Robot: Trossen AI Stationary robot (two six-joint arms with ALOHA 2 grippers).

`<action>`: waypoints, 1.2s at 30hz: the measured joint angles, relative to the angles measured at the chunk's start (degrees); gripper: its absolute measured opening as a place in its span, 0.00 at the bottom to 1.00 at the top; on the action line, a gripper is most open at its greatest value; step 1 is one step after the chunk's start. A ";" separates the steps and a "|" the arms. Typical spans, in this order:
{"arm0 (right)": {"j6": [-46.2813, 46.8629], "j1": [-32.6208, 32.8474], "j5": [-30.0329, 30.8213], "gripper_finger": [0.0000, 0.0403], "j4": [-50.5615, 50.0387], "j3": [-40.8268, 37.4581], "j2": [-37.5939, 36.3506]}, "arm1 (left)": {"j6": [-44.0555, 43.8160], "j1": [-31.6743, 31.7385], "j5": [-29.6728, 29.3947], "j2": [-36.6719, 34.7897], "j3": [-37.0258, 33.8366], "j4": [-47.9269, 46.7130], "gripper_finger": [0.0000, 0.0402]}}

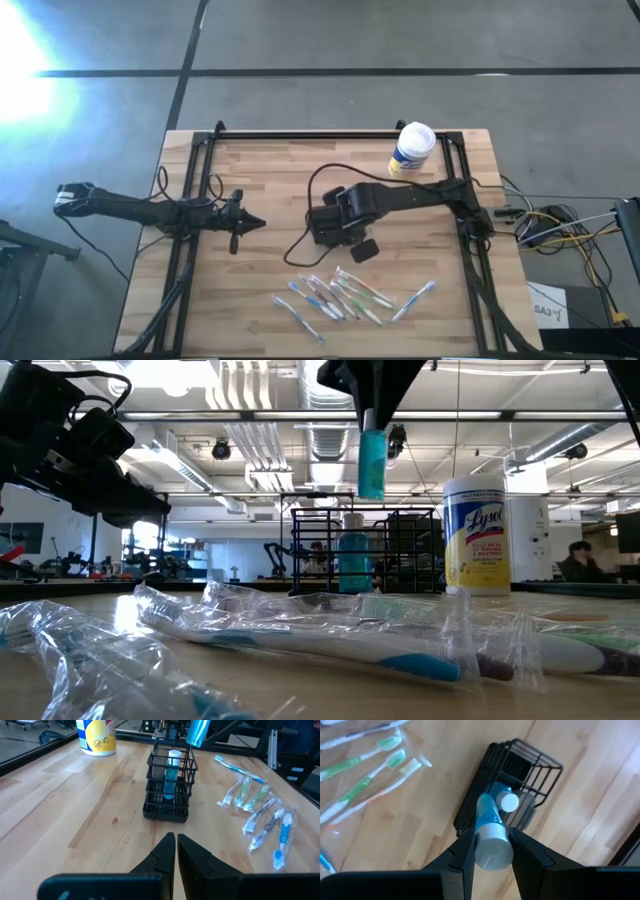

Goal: Pick & Place toothbrushing station
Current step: Put the blue mouthwash into the black mesh organizer

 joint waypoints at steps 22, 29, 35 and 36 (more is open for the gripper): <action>-1.18 -2.25 -1.29 0.23 4.20 -7.69 0.00 | 0.25 0.00 0.00 0.00 0.00 -0.44 0.06; -1.75 -2.76 -1.51 0.23 5.77 -9.91 0.00 | 0.25 0.00 0.00 0.00 0.00 -0.53 0.06; -1.47 -3.41 -3.15 0.23 7.47 -10.46 0.00 | 0.34 0.00 -0.02 0.00 0.00 -0.90 0.06; -1.38 -3.41 -3.20 0.23 7.95 -10.61 0.00 | 0.34 0.00 0.00 0.00 0.00 -0.92 0.06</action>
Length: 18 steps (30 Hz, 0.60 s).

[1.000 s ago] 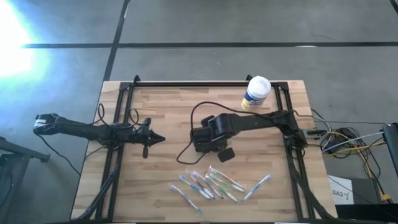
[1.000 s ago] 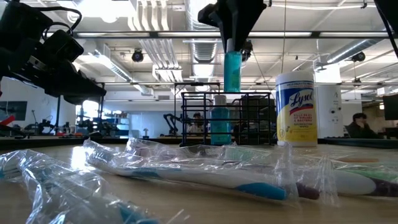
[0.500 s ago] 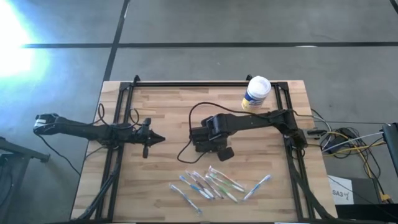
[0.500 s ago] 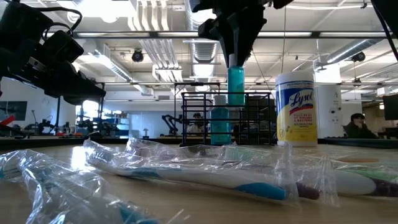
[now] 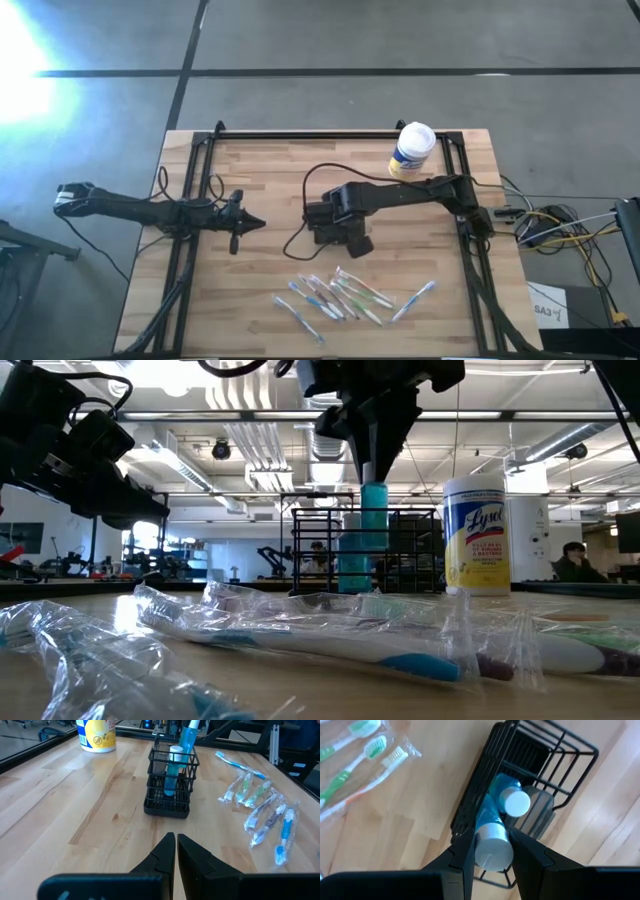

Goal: Pick & Place toothbrushing station
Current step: Put the blue mouthwash into the black mesh organizer

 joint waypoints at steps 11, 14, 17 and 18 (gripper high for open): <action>1.40 -0.60 -1.35 0.23 2.74 -3.70 0.00 | 0.02 0.00 0.00 0.02 0.00 -0.53 0.06; 2.30 -1.02 -1.47 0.23 3.69 -4.65 0.00 | 0.03 0.00 -0.01 0.02 0.00 -0.70 0.06; 2.93 -1.47 -1.67 0.23 4.63 -5.86 0.00 | 0.03 0.00 0.00 0.02 0.00 -0.72 0.06; 3.07 -1.55 -1.89 0.23 4.91 -6.30 0.00 | 0.04 0.00 0.00 0.02 0.00 -0.72 0.06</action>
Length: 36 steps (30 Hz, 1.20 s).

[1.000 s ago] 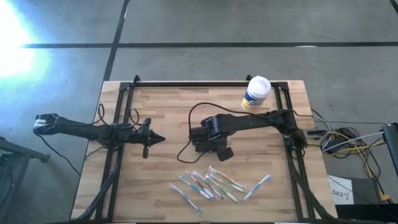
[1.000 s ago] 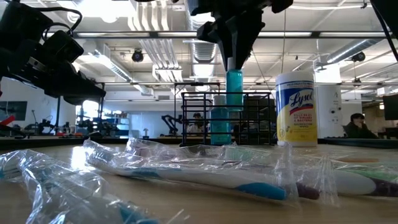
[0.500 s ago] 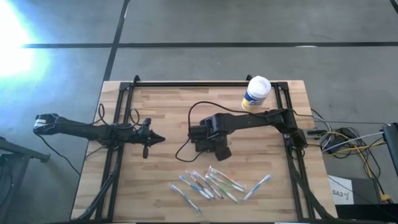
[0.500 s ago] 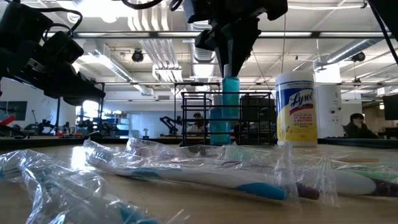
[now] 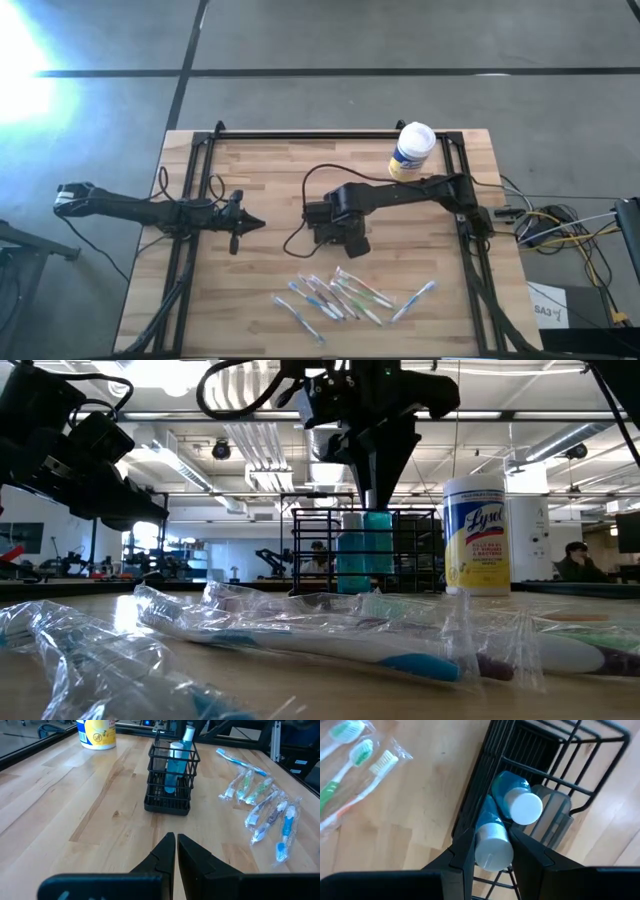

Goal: Pick & Place toothbrushing station
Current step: Put the blue mouthwash into the black mesh organizer

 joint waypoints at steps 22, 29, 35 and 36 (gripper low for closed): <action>2.67 -1.75 -3.68 0.23 3.47 -2.95 0.04 | -0.04 0.00 0.00 0.00 0.00 -0.61 0.06; 2.52 -1.91 -4.01 0.23 4.98 -4.84 0.01 | -0.07 0.00 -0.02 -0.01 0.00 -0.76 0.06; 2.37 -2.21 -4.27 0.25 5.28 -5.15 -0.11 | -0.09 0.00 -0.01 0.00 0.00 -0.81 0.06; 2.35 -2.21 -4.27 0.26 5.30 -5.02 -0.11 | -0.07 0.00 -0.02 -0.01 0.00 -0.81 0.06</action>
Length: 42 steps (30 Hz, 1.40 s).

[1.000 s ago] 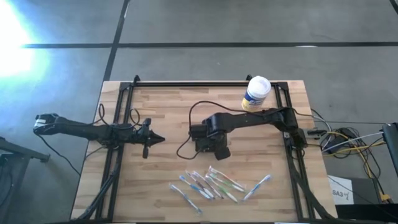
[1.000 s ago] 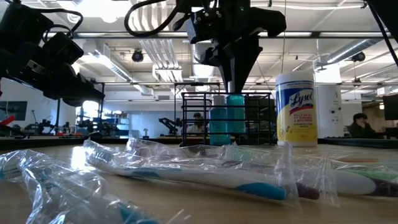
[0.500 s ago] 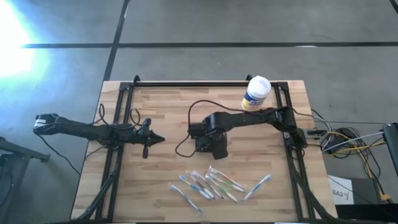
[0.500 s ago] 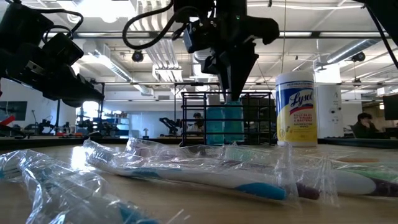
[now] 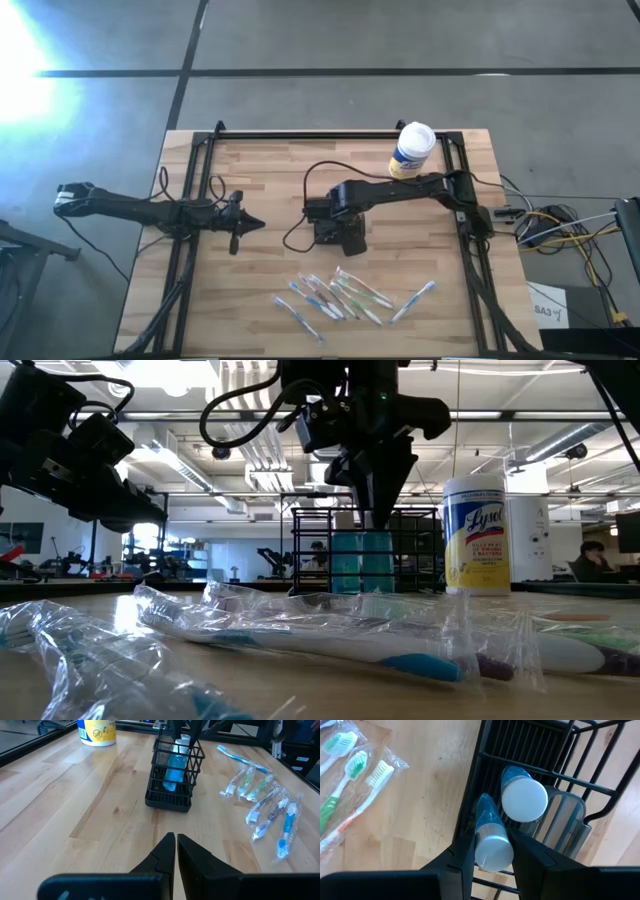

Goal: Pick & Place toothbrushing station
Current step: Put the blue mouthwash into the black mesh organizer

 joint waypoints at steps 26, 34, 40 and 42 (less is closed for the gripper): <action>0.06 -0.31 -0.80 0.37 -1.05 1.02 -3.72 | 0.04 0.00 -0.01 0.00 0.00 -0.01 0.06; 0.24 -0.37 -0.67 0.34 1.71 2.19 -7.15 | 0.04 0.00 -0.01 -0.01 0.00 0.00 0.06; 0.24 -0.37 -0.50 0.31 4.78 2.12 -9.72 | 0.04 0.00 -0.01 0.01 0.00 0.00 0.06; 0.69 -0.37 -0.50 0.30 6.58 2.12 -11.38 | 0.04 0.00 -0.01 0.00 0.00 0.00 0.06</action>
